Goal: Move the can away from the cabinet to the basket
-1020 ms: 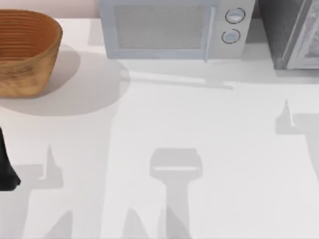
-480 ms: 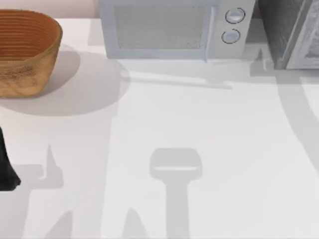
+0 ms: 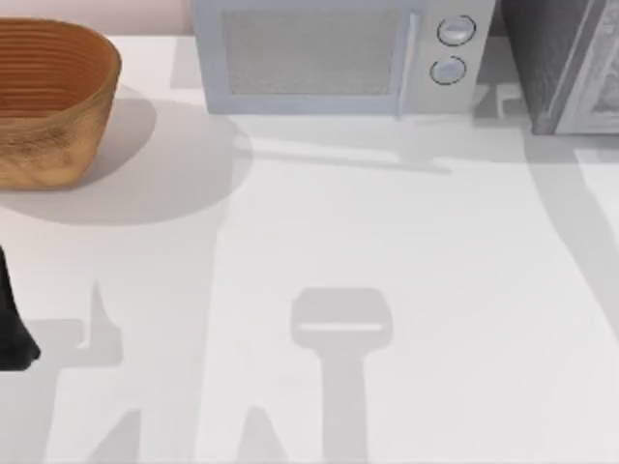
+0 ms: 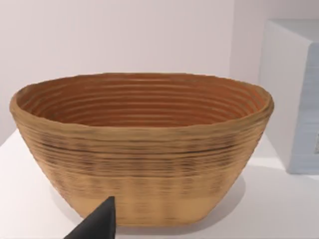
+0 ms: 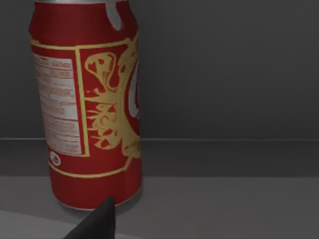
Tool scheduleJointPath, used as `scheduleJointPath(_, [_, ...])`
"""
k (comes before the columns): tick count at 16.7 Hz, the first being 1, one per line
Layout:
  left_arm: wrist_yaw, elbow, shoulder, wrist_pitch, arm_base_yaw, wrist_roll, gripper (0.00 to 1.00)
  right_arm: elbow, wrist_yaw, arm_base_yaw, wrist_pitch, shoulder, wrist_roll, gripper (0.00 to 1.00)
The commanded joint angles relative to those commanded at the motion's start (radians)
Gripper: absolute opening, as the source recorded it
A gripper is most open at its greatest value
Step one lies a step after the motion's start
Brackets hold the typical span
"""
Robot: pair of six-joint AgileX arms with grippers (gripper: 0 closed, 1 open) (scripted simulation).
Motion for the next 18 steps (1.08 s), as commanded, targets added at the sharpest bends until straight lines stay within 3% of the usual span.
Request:
scheduleJointPath(4, [0.0, 0.0, 0.0, 0.0, 0.0, 0.0, 1.0, 0.014, 0.016, 0.012, 0.008, 0.013, -0.001, 1.0])
scheduleJointPath(12, [0.0, 0.0, 0.0, 0.0, 0.0, 0.0, 1.0, 0.205, 0.191, 0.175, 0.063, 0.264, -0.004, 1.0])
scheduleJointPath(18, [0.0, 0.0, 0.0, 0.0, 0.0, 0.0, 1.0, 0.222, 0.192, 0.175, 0.064, 0.28, -0.004, 1.0])
